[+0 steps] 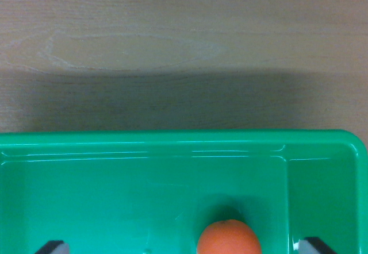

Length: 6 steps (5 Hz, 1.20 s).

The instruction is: Pick fruit

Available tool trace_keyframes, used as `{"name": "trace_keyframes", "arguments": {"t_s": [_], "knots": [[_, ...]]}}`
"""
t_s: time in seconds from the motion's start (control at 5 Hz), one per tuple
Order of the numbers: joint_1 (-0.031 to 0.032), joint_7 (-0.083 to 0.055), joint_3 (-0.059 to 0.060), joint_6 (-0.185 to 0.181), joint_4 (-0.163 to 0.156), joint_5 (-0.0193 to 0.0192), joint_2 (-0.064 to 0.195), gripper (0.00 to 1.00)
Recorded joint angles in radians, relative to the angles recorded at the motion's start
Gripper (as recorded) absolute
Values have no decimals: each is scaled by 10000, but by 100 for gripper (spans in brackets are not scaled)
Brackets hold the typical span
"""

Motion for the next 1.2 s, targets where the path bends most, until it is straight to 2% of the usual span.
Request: {"name": "trace_keyframes", "arguments": {"t_s": [0.2,0.4,0.6,0.8,1.0,1.2], "knots": [[0,0,0,0,0,0,0,0],[-35,-77,-57,-423,-382,22,100,0],[-35,-77,-57,-423,-382,22,100,0],[-71,-158,-115,-865,-780,45,205,0],[-71,-158,-115,-865,-780,45,205,0],[-107,-239,-174,-1306,-1178,68,310,0]]}}
